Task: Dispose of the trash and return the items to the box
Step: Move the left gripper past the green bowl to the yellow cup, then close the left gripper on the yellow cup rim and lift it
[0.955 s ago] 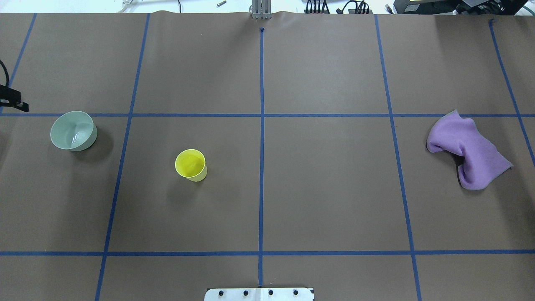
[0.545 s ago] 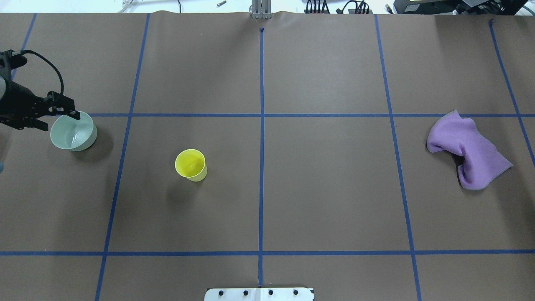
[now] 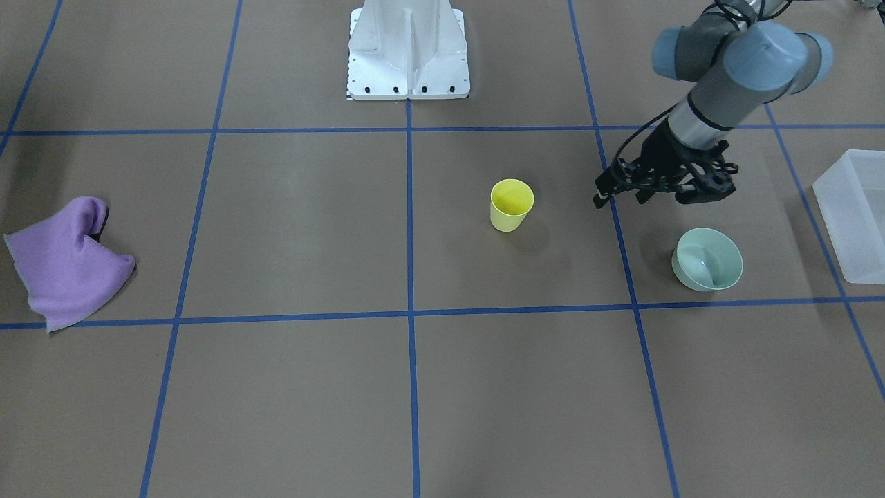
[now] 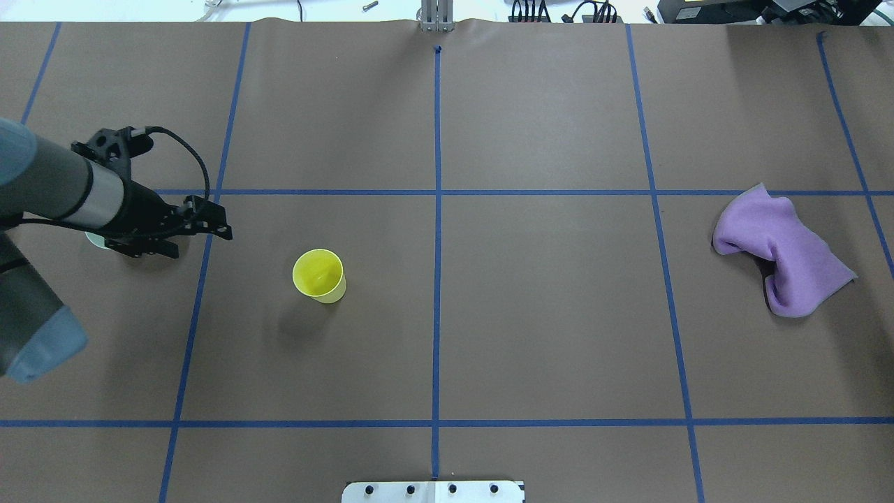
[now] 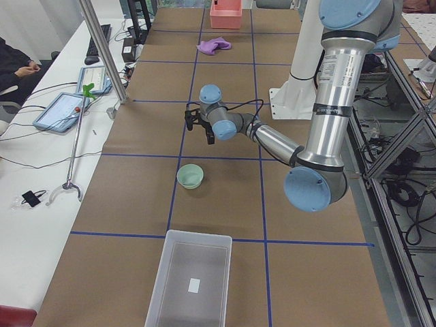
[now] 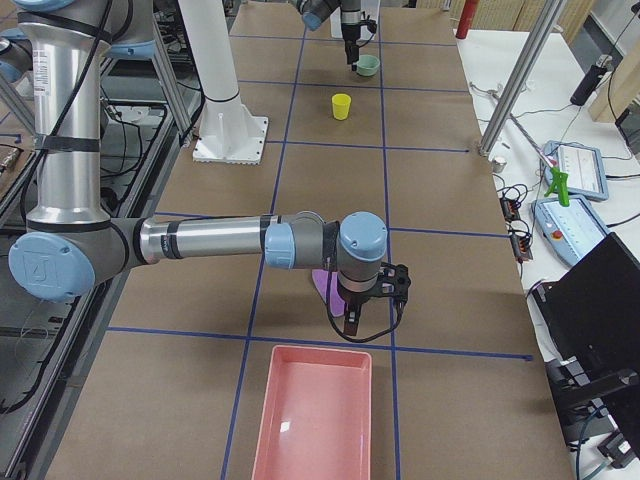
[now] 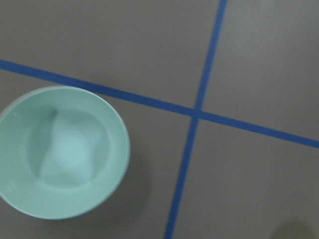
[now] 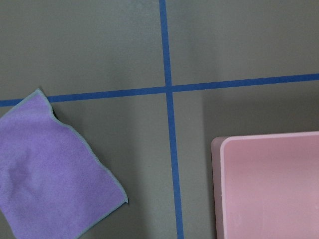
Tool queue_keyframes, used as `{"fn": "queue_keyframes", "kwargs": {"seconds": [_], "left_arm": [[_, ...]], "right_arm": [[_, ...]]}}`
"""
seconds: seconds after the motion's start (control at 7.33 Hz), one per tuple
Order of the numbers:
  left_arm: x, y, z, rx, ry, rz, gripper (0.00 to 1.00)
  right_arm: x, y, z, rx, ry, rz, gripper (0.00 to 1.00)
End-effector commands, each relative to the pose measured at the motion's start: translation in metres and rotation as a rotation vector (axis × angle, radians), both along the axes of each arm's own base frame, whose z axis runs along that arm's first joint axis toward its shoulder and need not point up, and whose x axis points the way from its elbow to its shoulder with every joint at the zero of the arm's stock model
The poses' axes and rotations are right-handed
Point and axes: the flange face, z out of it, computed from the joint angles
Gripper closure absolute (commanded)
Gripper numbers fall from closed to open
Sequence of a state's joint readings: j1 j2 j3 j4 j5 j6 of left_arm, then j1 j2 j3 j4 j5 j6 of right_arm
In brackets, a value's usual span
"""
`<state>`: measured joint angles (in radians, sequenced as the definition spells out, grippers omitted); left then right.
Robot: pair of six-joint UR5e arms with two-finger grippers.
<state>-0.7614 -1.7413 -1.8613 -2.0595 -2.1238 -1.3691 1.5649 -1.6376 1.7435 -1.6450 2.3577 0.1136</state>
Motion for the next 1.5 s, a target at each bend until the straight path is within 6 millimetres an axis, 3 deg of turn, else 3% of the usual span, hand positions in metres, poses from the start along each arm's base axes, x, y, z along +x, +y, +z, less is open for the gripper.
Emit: {"fn": "queue_keyframes", "kwargs": {"seconds": [0.0,0.41,0.95,1.23,1.36], "left_arm": [[0.069,0.052,-0.032,-0.010,0.018,0.000,0.01],[0.096,0.040,-0.090,-0.033,-0.002,0.000,0.02],[0.096,0.036,-0.077,-0.045,-0.029,-0.008,0.04],[0.103,0.034,-0.073,-0.050,-0.038,-0.005,0.20],[0.107,0.031,-0.067,-0.056,-0.047,-0.005,0.20]], "right_arm": [[-0.006,0.000,0.001,-0.004,-0.006,-0.012,0.00],[-0.009,0.001,0.000,-0.009,-0.031,-0.014,0.00],[-0.011,0.002,0.002,-0.012,-0.031,-0.020,0.00],[-0.014,0.001,0.002,-0.010,-0.031,-0.025,0.00],[-0.014,0.001,0.002,-0.010,-0.031,-0.025,0.00]]}}
